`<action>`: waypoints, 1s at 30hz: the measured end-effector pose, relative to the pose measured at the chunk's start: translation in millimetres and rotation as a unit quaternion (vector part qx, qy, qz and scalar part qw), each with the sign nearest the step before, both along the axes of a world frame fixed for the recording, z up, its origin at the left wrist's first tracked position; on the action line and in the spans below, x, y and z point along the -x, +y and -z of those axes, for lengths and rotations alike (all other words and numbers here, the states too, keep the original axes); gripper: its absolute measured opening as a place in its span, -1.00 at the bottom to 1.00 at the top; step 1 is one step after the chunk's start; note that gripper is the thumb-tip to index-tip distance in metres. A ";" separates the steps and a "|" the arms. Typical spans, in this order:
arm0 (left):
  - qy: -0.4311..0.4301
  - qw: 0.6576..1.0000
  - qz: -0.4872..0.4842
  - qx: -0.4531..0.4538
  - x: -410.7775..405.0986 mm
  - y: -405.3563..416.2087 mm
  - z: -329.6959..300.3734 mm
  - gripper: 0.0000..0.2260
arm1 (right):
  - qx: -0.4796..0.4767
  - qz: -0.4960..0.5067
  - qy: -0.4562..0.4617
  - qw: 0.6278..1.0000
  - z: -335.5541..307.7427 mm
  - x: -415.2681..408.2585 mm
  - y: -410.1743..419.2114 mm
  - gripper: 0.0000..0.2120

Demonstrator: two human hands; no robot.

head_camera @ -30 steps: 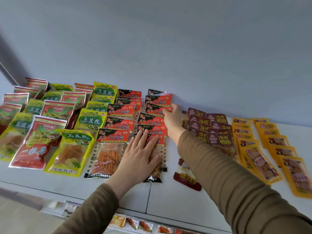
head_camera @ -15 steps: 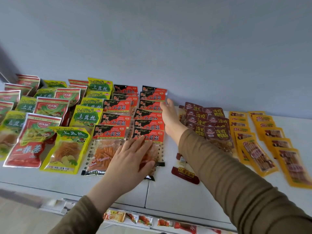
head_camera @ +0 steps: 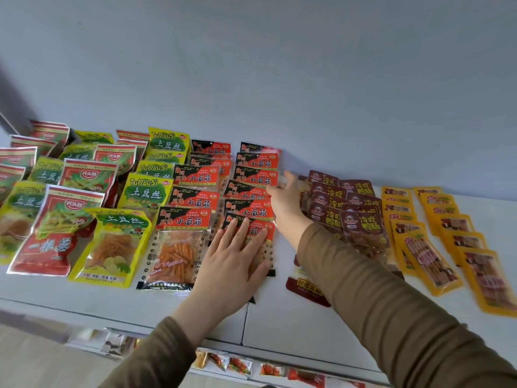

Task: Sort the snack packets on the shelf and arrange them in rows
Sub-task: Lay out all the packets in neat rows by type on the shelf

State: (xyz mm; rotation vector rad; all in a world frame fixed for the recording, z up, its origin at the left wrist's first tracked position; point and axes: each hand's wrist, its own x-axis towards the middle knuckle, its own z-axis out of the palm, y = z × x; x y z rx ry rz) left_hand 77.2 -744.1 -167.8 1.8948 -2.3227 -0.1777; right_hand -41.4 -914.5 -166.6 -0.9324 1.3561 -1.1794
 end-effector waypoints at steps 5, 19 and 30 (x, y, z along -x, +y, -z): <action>-0.004 0.999 -0.041 0.018 5.9 7.5 7.9 -0.36 | 0.017 0.031 -0.015 0.999 1.7 -6.1 8.1 -0.46; 0.032 0.999 -0.024 0.025 -33.3 21.1 -7.0 -0.33 | -0.033 -0.054 -0.073 0.995 -24.7 21.9 94.7 -0.49; 0.020 1.000 0.000 0.018 -23.7 20.5 -3.9 -0.40 | -0.064 -0.106 -0.125 0.984 -9.7 17.8 157.6 -0.45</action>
